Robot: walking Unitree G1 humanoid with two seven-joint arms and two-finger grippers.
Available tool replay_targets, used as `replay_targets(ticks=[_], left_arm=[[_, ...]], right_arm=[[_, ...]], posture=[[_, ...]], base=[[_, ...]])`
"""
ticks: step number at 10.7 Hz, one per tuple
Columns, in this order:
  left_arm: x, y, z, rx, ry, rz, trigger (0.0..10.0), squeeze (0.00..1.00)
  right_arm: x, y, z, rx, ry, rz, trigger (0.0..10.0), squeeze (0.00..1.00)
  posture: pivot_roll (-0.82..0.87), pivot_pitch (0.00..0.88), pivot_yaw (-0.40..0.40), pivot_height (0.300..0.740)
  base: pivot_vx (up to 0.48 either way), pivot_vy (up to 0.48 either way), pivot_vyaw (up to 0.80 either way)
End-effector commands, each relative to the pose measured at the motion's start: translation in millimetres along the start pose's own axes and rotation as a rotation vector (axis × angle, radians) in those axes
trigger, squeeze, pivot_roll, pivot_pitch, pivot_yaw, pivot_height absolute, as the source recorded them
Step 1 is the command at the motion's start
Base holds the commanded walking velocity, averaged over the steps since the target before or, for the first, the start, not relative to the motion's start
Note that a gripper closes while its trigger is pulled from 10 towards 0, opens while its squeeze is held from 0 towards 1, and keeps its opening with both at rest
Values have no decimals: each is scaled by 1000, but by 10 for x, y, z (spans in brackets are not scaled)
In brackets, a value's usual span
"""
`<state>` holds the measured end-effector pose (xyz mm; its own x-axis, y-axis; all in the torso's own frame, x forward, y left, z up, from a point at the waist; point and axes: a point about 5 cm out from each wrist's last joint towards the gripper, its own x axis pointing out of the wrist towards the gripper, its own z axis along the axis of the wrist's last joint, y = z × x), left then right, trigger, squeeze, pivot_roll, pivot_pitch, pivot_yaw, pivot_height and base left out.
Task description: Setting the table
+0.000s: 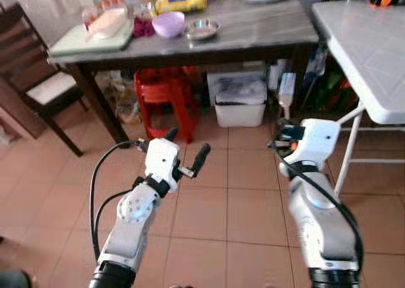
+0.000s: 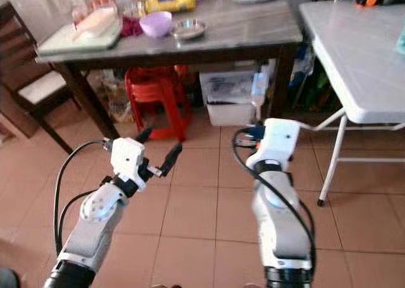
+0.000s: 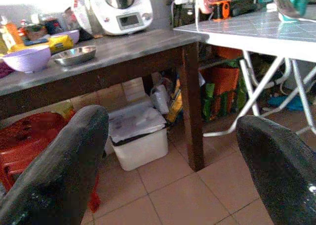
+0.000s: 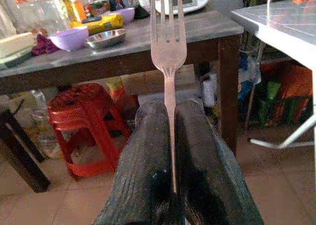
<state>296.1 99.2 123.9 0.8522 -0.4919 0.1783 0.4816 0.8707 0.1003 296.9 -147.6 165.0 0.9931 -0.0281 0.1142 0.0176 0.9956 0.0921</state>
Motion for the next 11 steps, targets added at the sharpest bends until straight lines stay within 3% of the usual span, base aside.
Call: replay_targets(ticks=[1,11], left_arm=[[-9,80,-3,4,11,29,10000,0],[-14,3,-25,-11,9,-2,10000,0]], right_arm=[[12,43,35,7,-16,13,10000,0],[12,30,23,-2,-16,15,10000,0]], posture=[[-104,91,127,740],[-107,83,125,740]], base=[[0,0,0],[377,0,0]])
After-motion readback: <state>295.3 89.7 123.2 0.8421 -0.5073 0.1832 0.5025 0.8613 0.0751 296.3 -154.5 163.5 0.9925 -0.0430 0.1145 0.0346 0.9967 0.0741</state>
